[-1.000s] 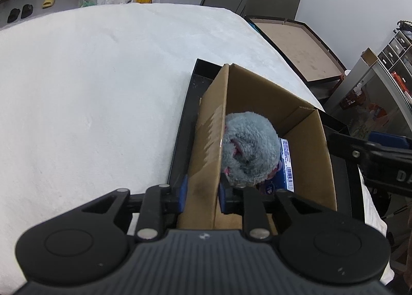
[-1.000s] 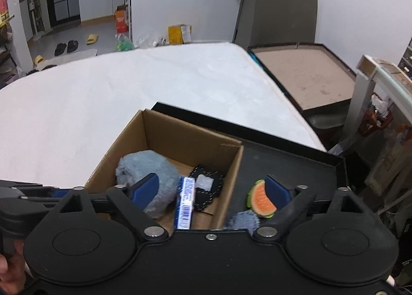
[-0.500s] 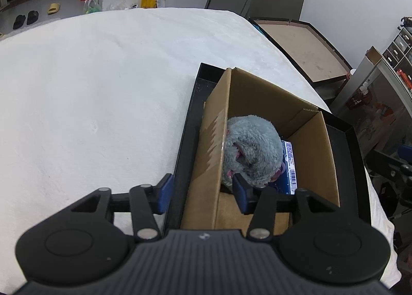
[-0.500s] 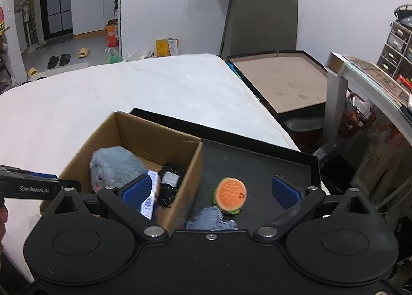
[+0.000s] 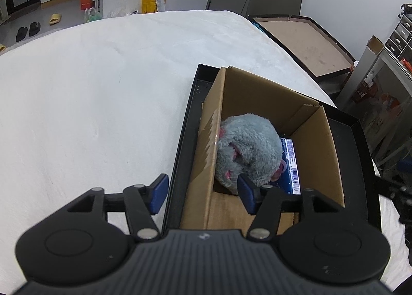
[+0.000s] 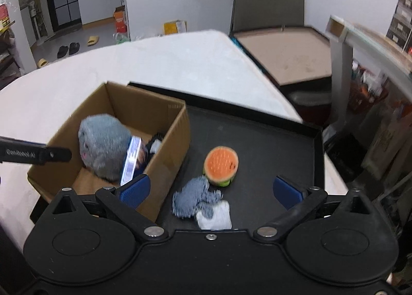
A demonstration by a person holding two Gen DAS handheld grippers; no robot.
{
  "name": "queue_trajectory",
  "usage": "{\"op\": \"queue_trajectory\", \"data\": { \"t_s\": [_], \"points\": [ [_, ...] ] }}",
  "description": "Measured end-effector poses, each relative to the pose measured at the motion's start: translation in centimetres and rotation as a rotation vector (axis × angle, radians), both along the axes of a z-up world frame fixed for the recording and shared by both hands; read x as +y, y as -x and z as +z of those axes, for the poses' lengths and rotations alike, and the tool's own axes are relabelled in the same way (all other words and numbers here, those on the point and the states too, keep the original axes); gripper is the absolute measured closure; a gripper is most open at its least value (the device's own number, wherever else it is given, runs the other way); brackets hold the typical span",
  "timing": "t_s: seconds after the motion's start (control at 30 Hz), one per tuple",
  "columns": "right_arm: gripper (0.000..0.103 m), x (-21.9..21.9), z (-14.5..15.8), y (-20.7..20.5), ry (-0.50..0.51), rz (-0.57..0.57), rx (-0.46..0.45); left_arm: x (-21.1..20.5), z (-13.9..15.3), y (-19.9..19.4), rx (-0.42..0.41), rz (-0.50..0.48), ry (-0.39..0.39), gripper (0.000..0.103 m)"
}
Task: Organize soft objects
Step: 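Move the right gripper to the white cloth and grasp it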
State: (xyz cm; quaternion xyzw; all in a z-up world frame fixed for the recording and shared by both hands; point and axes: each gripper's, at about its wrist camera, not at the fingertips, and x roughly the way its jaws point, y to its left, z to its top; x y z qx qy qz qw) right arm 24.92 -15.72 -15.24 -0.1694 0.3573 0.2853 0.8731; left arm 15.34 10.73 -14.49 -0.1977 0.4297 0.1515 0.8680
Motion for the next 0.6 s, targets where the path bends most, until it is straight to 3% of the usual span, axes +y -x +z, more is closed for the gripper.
{"op": "queue_trajectory", "data": {
  "t_s": [0.37, 0.6],
  "points": [
    [0.002, -1.2, -3.4, -1.7, -0.021, -0.02, 0.096, -0.7, -0.4, -0.6, 0.02, -0.009, -0.029, 0.045],
    [0.015, -1.5, -5.1, -2.9, 0.016, -0.043, 0.147, -1.3, -1.0, -1.3, 0.043, -0.022, -0.047, 0.045]
  ]
}}
